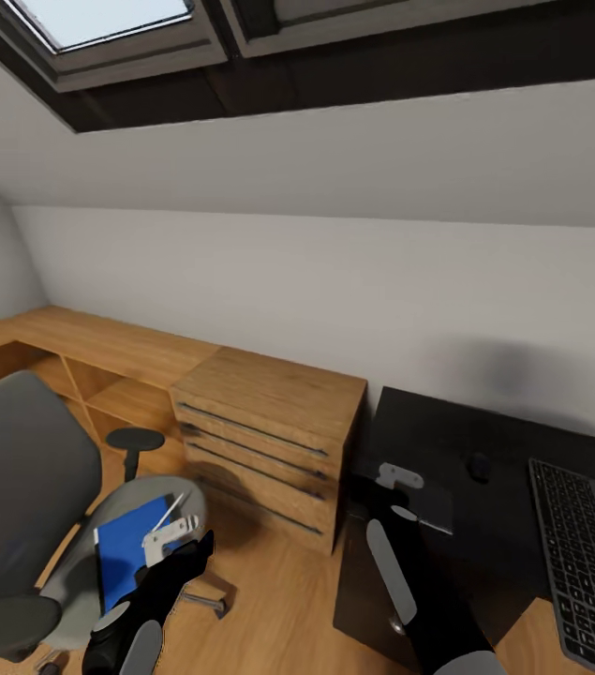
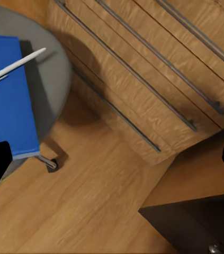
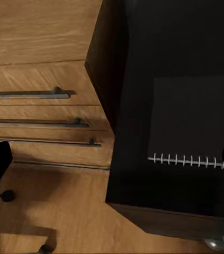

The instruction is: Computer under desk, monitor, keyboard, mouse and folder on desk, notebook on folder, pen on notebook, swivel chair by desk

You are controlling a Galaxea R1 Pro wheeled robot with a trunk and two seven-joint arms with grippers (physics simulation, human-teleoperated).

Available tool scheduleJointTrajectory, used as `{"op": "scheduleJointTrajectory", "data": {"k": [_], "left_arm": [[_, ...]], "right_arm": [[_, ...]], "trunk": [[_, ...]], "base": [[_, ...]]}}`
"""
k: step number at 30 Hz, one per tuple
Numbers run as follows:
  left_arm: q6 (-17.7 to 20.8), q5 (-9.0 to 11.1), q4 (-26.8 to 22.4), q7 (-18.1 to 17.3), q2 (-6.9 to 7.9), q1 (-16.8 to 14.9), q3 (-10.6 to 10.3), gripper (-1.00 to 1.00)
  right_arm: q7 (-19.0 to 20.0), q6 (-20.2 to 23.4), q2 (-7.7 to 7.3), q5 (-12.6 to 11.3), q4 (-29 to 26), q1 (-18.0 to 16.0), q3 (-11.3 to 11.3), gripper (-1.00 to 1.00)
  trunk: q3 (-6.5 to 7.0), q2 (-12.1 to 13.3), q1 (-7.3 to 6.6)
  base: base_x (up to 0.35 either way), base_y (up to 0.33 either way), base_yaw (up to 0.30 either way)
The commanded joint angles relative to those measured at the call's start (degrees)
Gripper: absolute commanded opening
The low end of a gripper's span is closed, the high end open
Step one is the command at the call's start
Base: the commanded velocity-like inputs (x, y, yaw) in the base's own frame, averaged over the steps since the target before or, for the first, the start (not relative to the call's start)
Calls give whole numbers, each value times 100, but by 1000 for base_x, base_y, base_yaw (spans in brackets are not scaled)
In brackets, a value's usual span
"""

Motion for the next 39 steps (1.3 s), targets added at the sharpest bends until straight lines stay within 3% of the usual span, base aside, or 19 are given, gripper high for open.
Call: {"op": "scheduleJointTrajectory", "data": {"k": [1,11,31,39], "left_arm": [[12,60,-7,53,1,-5,-8,100],[19,61,13,33,-1,-6,-19,100],[13,60,55,24,-5,-7,-17,100],[19,60,55,33,-8,-6,-19,100]], "right_arm": [[-43,19,0,-42,-11,-3,6,100],[-35,19,0,-43,-18,-3,13,100],[-26,19,-5,-18,-12,-3,30,100],[-29,-113,-141,362,131,-3,24,100]], "trunk": [[-7,-4,4],[-7,-4,4],[-7,-4,4],[-7,-4,4]], "base": [[316,47,279],[304,12,117],[125,0,3],[32,0,0]]}}
